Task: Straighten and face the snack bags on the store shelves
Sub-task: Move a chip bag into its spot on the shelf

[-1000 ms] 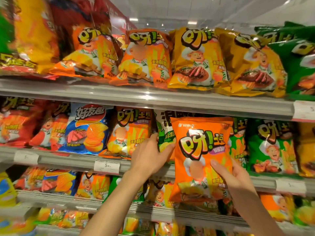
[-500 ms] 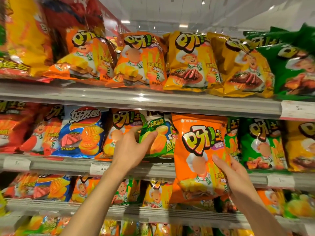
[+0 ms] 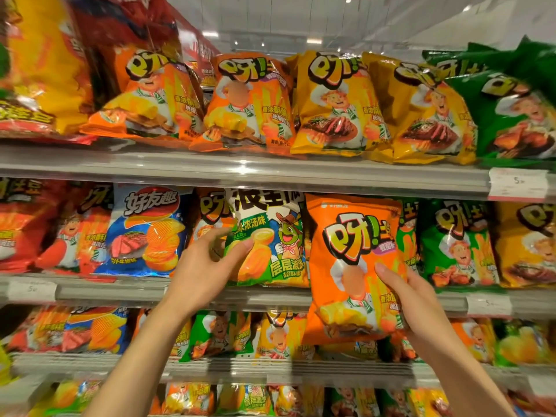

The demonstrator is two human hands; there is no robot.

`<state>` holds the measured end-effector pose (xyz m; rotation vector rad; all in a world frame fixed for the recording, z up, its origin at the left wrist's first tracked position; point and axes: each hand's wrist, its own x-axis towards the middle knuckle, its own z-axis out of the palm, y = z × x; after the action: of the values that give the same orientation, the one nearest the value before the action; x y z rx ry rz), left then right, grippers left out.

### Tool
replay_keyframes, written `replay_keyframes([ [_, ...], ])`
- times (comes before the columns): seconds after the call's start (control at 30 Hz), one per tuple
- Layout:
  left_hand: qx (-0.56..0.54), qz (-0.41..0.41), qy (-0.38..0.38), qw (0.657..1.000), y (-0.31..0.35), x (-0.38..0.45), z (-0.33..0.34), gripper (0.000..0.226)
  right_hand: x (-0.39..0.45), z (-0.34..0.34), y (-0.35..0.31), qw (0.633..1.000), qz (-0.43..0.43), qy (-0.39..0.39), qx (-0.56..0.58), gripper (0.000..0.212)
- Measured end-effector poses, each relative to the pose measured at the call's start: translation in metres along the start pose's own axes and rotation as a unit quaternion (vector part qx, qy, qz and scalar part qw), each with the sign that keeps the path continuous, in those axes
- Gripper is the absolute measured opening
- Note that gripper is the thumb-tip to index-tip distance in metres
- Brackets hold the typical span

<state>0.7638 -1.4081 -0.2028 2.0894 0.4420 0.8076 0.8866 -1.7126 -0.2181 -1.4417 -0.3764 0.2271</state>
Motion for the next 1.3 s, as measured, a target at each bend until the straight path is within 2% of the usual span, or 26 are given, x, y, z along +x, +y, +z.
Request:
replay_keyframes([
  [0.17, -0.004, -0.009, -0.003, 1.0, 0.002, -0.002, -0.004, 0.085, 0.003, -0.003, -0.003, 1.0, 0.002, 0.007, -0.008, 0.101],
  [0.37, -0.011, -0.018, 0.009, 1.0, 0.003, -0.006, -0.006, 0.078, 0.011, -0.005, -0.003, 1.0, -0.006, 0.022, -0.016, 0.098],
  [0.5, -0.011, -0.026, 0.025, 0.999, 0.006, -0.01, -0.008, 0.075, 0.018, -0.006, 0.001, 0.999, 0.0, 0.026, -0.027, 0.106],
  [0.63, -0.005, -0.028, 0.027, 0.999, 0.008, -0.012, -0.006, 0.076, 0.022, -0.004, 0.005, 1.0, -0.019, 0.011, -0.011, 0.093],
  [0.73, 0.018, -0.027, 0.029, 0.999, 0.009, -0.009, -0.002, 0.079, 0.02, -0.003, 0.008, 0.999, -0.028, -0.011, -0.012, 0.077],
  [0.87, 0.079, -0.006, 0.014, 0.997, 0.018, 0.006, 0.019, 0.078, 0.016, -0.007, 0.01, 0.999, -0.01, 0.015, -0.027, 0.084],
  [0.9, 0.101, 0.008, 0.008, 0.995, 0.021, 0.011, 0.026, 0.077, 0.014, -0.009, 0.01, 0.999, -0.008, 0.031, -0.033, 0.084],
  [1.03, 0.178, 0.039, -0.044, 0.982, 0.031, 0.033, 0.051, 0.061, 0.003, -0.012, 0.013, 0.997, -0.028, 0.061, -0.024, 0.048],
  [1.1, 0.205, 0.044, -0.087, 0.974, 0.034, 0.041, 0.059, 0.053, -0.004, -0.009, 0.015, 0.997, -0.013, 0.073, -0.011, 0.041],
  [1.2, 0.218, 0.067, -0.138, 0.964, 0.035, 0.049, 0.065, 0.048, -0.014, -0.001, 0.018, 0.995, -0.001, 0.1, -0.003, 0.046],
  [1.3, 0.139, 0.079, -0.158, 0.974, 0.027, 0.046, 0.047, 0.059, -0.024, 0.013, 0.02, 0.992, -0.006, 0.121, -0.018, 0.054],
])
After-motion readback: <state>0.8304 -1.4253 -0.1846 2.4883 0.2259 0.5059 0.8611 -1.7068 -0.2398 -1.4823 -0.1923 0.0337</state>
